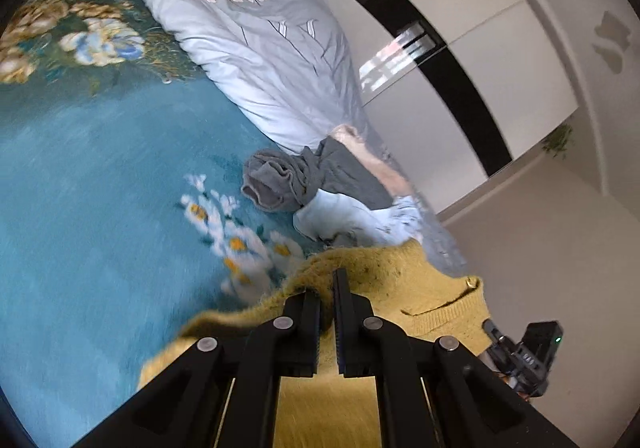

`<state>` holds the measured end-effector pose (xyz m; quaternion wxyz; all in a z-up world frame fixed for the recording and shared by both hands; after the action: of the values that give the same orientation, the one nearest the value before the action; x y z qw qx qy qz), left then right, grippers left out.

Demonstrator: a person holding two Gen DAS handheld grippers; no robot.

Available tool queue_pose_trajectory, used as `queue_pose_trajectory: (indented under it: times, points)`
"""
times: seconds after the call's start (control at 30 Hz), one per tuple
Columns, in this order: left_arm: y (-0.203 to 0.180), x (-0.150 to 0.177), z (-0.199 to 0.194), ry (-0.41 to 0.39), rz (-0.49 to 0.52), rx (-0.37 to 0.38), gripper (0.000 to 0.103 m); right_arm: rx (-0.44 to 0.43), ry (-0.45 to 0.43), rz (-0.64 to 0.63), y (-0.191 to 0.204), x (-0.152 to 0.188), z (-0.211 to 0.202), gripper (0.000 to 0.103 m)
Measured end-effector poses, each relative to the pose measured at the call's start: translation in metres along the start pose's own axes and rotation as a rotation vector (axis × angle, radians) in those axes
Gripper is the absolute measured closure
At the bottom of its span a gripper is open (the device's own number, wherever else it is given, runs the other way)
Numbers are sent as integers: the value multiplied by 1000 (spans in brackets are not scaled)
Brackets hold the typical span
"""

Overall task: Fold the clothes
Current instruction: 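Fold the held sweater side over with the left gripper while the right gripper holds the body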

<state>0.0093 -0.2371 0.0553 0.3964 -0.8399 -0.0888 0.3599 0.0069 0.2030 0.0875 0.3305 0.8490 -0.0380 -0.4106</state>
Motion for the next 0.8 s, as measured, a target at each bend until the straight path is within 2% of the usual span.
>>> queue_pose_trajectory:
  times: [0.1, 0.23, 0.37, 0.63, 0.8]
  points:
    - [-2, 30, -35, -15, -3, 16, 96, -36, 3, -29, 20, 23, -26, 97]
    - [-4, 80, -67, 23, 23, -17, 96, -59, 20, -37, 34, 64, -57, 97]
    - [3, 128, -91, 50, -6, -26, 96, -34, 81, 3, 28, 116, -75, 97]
    - [30, 191, -103, 62, -112, -47, 96, 36, 199, 107, 9, 204, -92, 97]
    - [53, 215, -106, 57, -200, -64, 96, 86, 246, 138, -2, 236, -97, 96]
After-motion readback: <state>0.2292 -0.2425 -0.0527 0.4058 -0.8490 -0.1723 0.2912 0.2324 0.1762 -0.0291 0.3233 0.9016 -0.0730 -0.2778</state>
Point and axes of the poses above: each gripper's, at about its wrist camera, not at the fingertips, and z roughly the way its jaws point, y to its left, x to its underside, the point moved 6 cm from there along z, roughly the way its jaws point, and after that the axes turned 3 degrees about z, right-handed, at the moved point
